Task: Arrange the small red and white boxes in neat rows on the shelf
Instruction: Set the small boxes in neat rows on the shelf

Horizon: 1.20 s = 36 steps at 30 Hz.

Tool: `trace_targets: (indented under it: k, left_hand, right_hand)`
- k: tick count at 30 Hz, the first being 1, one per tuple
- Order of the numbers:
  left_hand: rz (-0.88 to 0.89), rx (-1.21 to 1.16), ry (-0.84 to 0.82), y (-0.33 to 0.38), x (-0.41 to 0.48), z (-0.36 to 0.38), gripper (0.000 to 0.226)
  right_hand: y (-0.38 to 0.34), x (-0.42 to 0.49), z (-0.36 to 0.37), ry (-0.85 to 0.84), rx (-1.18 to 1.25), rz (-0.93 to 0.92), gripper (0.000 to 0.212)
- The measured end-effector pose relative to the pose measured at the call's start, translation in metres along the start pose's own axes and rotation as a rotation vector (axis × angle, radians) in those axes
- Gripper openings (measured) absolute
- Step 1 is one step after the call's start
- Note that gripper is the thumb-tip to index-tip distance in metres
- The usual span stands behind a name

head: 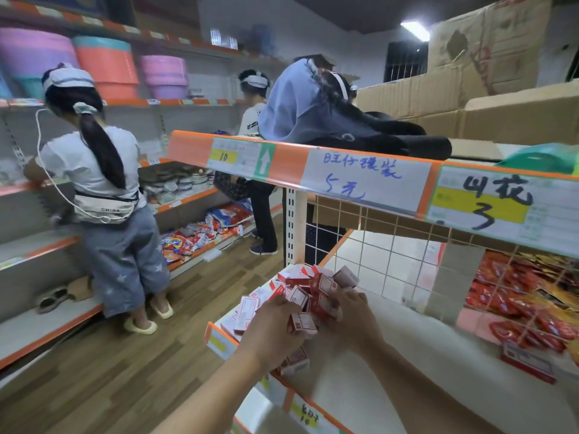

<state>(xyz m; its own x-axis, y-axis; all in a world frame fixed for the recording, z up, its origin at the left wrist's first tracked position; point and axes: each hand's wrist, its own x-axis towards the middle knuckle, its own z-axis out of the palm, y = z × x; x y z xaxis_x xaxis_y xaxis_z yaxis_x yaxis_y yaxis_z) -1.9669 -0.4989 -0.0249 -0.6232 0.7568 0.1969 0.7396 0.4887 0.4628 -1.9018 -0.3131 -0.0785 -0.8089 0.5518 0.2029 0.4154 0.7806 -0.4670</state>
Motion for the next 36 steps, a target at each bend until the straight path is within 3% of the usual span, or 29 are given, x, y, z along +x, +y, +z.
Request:
trace_targets:
  k: [5,9,14,17,24,32,36]
  left_hand:
    - [0.025,-0.039,0.013,0.003,-0.002,-0.004,0.040]
    - [0.081,-0.064,0.001,0.008,0.003,-0.001,0.039]
    - [0.178,-0.120,-0.017,0.038,0.009,0.019,0.035]
    - [0.193,-0.139,-0.071,0.055,0.012,0.036,0.043]
    - [0.338,-0.142,-0.227,0.116,0.017,0.070,0.005]
    - [0.452,-0.198,-0.277,0.189,0.011,0.120,0.032]
    - [0.540,-0.240,-0.316,0.236,-0.005,0.142,0.021]
  right_hand:
    - [0.002,-0.003,-0.005,-0.012,0.075,0.017,0.058]
    - [0.015,-0.017,-0.025,0.010,0.142,0.023,0.040]
    - [0.045,-0.049,-0.074,0.014,0.043,0.056,0.023]
    - [0.066,-0.075,-0.104,0.046,-0.011,0.110,0.023]
    - [0.107,-0.147,-0.152,0.087,-0.127,0.257,0.025]
    - [0.134,-0.223,-0.199,0.215,-0.131,0.360,0.024]
    - [0.148,-0.262,-0.219,0.262,-0.151,0.449,0.017]
